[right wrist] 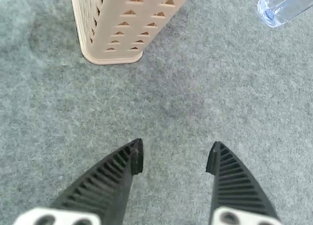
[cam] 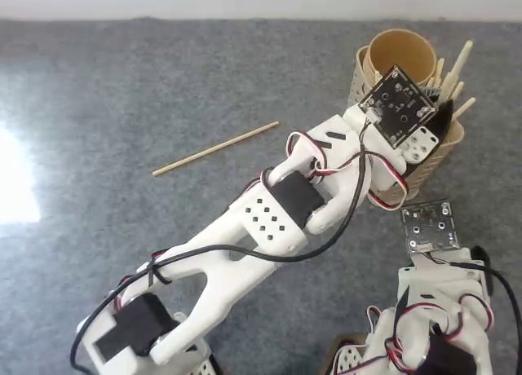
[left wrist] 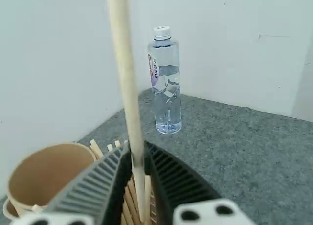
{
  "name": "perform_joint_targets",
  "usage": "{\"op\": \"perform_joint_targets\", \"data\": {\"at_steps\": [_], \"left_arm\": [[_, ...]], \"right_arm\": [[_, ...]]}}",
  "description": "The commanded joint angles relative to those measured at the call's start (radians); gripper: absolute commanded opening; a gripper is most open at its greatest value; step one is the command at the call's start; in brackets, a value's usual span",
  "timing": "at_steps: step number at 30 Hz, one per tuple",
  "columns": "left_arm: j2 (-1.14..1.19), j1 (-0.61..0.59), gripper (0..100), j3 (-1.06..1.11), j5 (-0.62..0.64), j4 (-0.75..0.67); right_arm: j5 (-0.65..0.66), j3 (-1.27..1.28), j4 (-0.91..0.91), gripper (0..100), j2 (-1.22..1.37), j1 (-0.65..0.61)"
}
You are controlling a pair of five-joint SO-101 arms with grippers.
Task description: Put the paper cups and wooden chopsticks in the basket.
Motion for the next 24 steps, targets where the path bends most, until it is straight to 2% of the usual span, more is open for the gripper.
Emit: {"op": "perform_joint_targets", "data": {"at_steps": [1, 9, 11, 16, 19, 24], "left_arm": [[-0.006, 0.009, 16, -0.050, 0.068, 0.005], [-0.014, 0.002, 17, -0.048, 0.055, 0.006], [-0.028, -0.006, 17, -0.064, 0.051, 0.060], [-0.161, 0.026, 17, -0.120, -0.157, 0.408], [-0.265, 0.014, 17, -0.124, -0.221, 0.643], [-0.427, -0.153, 17, -0.119, -0.258, 0.996]], "right_arm": [[0.009, -0.005, 0.004, 22.2, -0.002, 0.012], [0.009, -0.005, 0.004, 22.2, -0.002, 0.012], [0.009, -0.005, 0.004, 22.2, -0.002, 0.012], [0.009, -0.005, 0.004, 22.2, -0.002, 0.012], [0.009, -0.005, 0.004, 22.2, -0.002, 0.012], [0.009, -0.005, 0.004, 22.2, -0.002, 0.010]]}}
